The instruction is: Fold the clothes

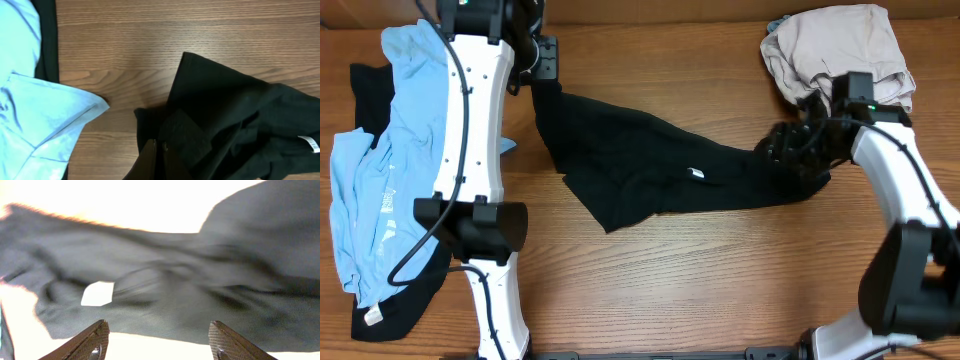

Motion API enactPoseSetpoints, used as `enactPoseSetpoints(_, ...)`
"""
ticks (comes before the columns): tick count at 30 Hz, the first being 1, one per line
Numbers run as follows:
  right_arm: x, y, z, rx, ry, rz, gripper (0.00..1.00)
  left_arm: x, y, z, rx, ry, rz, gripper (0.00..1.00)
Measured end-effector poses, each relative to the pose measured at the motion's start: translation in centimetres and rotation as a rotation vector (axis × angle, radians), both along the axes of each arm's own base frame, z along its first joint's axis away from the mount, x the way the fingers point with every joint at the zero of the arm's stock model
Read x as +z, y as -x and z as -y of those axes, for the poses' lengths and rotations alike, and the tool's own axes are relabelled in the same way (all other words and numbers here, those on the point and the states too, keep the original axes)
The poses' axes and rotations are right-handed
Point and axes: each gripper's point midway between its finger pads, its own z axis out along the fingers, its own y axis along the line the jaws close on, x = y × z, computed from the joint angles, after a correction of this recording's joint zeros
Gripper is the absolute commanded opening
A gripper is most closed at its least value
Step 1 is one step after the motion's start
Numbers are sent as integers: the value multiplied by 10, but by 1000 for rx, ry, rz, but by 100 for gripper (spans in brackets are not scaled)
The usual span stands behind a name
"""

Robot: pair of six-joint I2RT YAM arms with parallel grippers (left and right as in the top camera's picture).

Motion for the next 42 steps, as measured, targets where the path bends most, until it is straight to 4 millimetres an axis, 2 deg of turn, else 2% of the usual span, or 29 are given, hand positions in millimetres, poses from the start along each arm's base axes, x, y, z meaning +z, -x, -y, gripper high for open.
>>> enactPoseSetpoints(3, 26, 7, -47, 122, -11, 75, 72, -5, -6, 1, 1, 1, 4, 4)
enactPoseSetpoints(5, 33, 9, -85, 208, -25, 119, 74, -5, -9, 1, 2, 3, 16, 4)
enactPoseSetpoints(6, 33, 9, -95, 225, -23, 129, 75, -4, -11, 1, 2, 5, 26, 4)
enactPoseSetpoints(7, 32, 12, -121, 266, -19, 143, 75, -3, -13, 2, 2, 6, 35, 4)
enactPoseSetpoints(8, 30, 15, -137, 285, -13, 148, 75, -3, -14, 2, 1, 8, 35, 4)
enactPoseSetpoints(9, 30, 15, -141, 286, -7, 152, 75, -3, -13, 2, 1, 8, 34, 4)
enactPoseSetpoints(11, 18, 17, -171, 309, 16, 160, 75, -3, -14, 2, 1, 8, 35, 4)
enactPoseSetpoints(13, -4, 20, -193, 313, 48, 134, 75, -3, -14, 2, 2, 8, 35, 4)
enactPoseSetpoints(14, -16, 21, -198, 302, 68, 114, 75, -3, -13, 2, 2, 8, 34, 4)
enactPoseSetpoints(17, -45, 19, -205, 273, 113, 77, 74, -4, -12, 1, 2, 7, 26, 4)
enactPoseSetpoints(20, -70, 20, -204, 248, 150, 26, 69, -4, -10, 1, 3, 6, 19, 4)
enactPoseSetpoints(22, -82, 21, -201, 227, 168, -2, 58, -5, -9, 1, 3, 6, 15, 4)
enactPoseSetpoints(29, -82, 19, -199, 197, 175, -6, 19, -5, -9, 1, 3, 6, 15, 4)
enactPoseSetpoints(33, -82, 20, -199, 205, 175, -5, 4, -5, -8, 1, 3, 5, 11, 4)
enactPoseSetpoints(38, -84, 25, -195, 215, 188, -28, 4, -6, -6, 0, 3, 4, 1, 4)
enactPoseSetpoints(42, -84, 37, -175, 194, 215, -104, 4, -6, -5, 0, 3, 3, -3, 4)
